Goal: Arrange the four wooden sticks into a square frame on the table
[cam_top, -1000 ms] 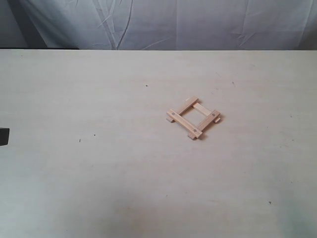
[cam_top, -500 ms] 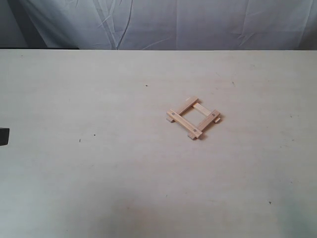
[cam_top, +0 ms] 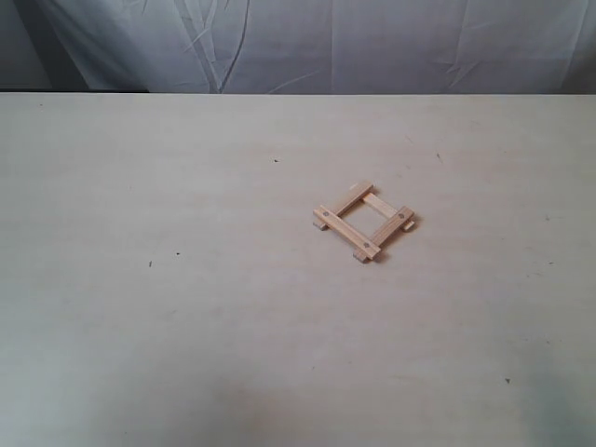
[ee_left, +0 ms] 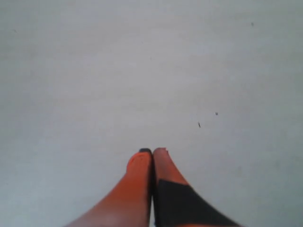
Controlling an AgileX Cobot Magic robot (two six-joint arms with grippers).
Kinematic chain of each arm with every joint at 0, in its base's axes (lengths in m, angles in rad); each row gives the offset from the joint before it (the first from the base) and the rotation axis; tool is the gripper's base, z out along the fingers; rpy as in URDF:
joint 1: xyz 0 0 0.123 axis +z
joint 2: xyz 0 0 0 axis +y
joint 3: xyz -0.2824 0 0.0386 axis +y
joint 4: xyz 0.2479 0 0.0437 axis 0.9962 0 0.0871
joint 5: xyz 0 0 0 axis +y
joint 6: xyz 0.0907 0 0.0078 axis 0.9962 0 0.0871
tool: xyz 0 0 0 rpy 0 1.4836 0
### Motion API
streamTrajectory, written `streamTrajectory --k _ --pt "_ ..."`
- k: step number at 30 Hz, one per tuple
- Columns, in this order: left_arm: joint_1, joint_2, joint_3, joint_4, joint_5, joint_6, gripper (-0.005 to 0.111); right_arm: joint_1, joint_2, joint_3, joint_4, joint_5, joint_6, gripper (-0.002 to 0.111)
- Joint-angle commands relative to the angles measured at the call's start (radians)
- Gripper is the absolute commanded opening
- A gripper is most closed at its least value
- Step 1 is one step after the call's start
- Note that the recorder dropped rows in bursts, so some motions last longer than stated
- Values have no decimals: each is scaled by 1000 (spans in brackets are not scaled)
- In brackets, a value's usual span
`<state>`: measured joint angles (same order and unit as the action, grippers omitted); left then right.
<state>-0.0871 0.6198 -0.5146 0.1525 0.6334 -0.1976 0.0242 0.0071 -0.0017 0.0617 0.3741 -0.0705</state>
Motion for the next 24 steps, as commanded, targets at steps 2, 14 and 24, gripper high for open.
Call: streamTrajectory --k 2,14,24 --pt "81 -231 150 -14 -116 -4 0 -5 -7 2 -1 -15 -1 -1" --pt "117 -620 421 -34 -313 -4 0 -5 -7 2 -1 -15 -1 -1" --pt "124 -620 515 10 -344 -4 0 -5 -7 2 -1 -15 1 -1"
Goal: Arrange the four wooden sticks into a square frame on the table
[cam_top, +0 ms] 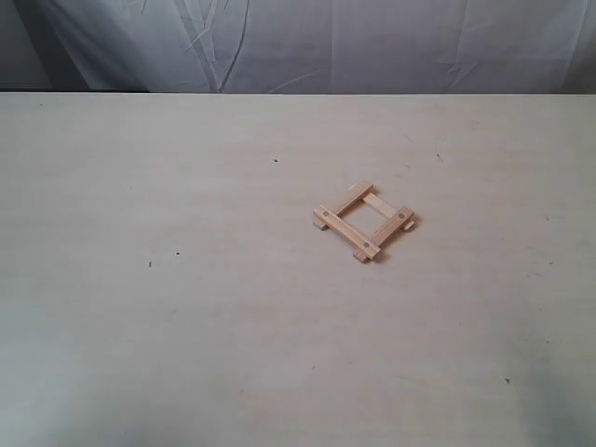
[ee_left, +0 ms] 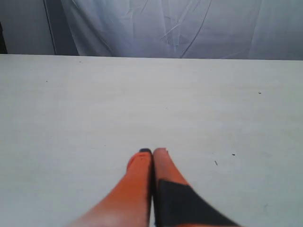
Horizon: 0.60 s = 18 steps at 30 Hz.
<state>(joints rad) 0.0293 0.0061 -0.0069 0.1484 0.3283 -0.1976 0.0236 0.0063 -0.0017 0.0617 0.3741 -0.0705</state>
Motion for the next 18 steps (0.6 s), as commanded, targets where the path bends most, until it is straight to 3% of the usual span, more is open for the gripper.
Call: streamTrajectory --k 1,5,18 --pt "20 -6 7 14 -41 -4 0 -5 -6 2 -1 -15 1 -1" --pt "61 -6 7 12 -41 -4 0 -5 -6 2 -1 -15 1 -1" --pt "61 -6 7 -37 -42 -2 0 -5 -6 2 -1 -15 1 -1"
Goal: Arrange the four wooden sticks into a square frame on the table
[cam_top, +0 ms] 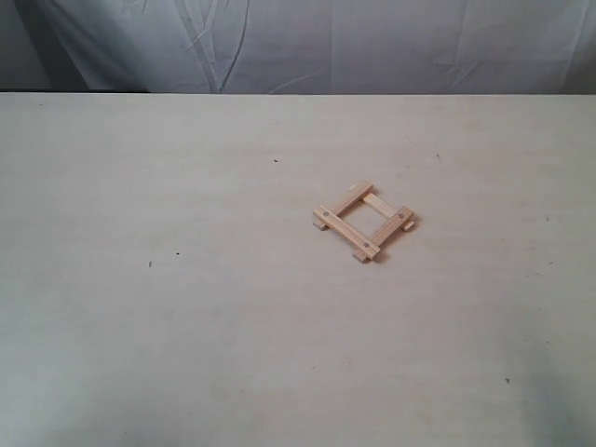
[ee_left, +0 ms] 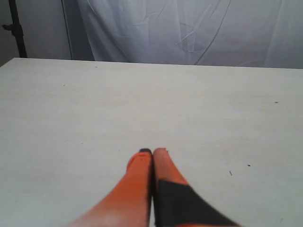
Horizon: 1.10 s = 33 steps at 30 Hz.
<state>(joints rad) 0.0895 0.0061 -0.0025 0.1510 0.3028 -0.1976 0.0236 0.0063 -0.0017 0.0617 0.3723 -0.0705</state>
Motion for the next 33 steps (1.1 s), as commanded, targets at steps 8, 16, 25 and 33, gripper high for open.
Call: streamTrajectory --k 8,16,25,33 --pt "0 -6 3 -216 -18 239 0 -5 -6 2 -1 -14 1 -1" --pt "0 -6 3 -200 -18 212 0 -5 -6 2 -1 -14 1 -1" --pt "0 -6 3 -169 -18 174 0 -5 -6 2 -1 -14 1 -1" --pt "0 -6 3 -158 -18 174 0 -5 -6 2 -1 -14 1 -1"
